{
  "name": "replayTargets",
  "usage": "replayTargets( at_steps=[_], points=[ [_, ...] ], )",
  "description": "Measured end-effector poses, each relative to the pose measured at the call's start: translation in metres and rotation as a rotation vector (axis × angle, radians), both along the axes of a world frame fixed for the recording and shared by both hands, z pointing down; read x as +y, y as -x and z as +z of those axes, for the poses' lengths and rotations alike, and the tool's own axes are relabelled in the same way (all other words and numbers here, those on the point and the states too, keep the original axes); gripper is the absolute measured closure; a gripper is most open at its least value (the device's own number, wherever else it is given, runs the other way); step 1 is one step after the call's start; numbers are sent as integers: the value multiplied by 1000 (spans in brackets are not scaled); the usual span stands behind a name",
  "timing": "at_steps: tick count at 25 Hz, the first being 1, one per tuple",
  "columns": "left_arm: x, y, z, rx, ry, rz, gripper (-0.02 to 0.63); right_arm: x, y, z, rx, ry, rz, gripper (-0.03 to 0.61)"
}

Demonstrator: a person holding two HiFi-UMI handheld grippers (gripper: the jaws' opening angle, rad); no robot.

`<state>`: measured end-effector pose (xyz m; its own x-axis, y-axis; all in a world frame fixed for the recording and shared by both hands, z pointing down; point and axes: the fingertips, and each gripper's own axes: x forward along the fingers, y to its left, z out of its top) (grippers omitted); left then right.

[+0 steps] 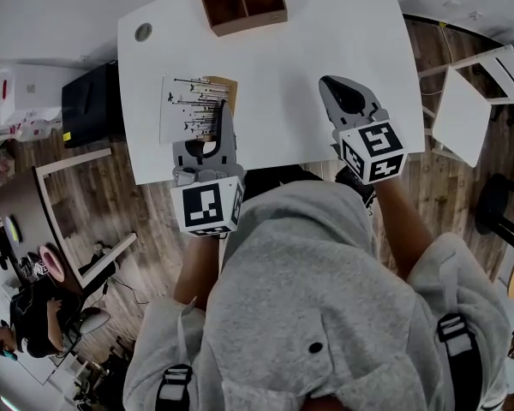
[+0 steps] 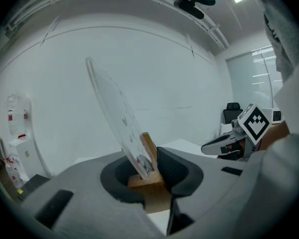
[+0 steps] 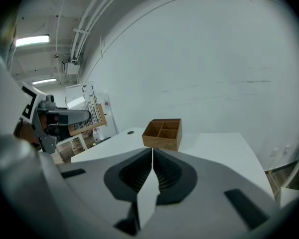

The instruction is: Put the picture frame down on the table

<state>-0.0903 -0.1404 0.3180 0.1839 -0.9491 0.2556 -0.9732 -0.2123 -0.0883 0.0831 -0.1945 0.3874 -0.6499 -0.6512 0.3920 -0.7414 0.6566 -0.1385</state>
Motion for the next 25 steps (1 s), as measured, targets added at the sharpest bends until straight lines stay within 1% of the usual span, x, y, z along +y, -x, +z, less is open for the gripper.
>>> replayTargets(
  at_steps=[5,12,18,25],
  points=[
    [1,4,4,-7,12,-4,520,2,3,-1,-3,3,-3,551],
    [-2,6,22,-15,36,13,520,1,3,9,5,11,10,551],
    [-24,3,39,-10,63,17,520,-16,-5,20,18,32,20,551],
    [-37,17,51,-7,58,13,520,-15,1,33,59,58,22,551]
  ],
)
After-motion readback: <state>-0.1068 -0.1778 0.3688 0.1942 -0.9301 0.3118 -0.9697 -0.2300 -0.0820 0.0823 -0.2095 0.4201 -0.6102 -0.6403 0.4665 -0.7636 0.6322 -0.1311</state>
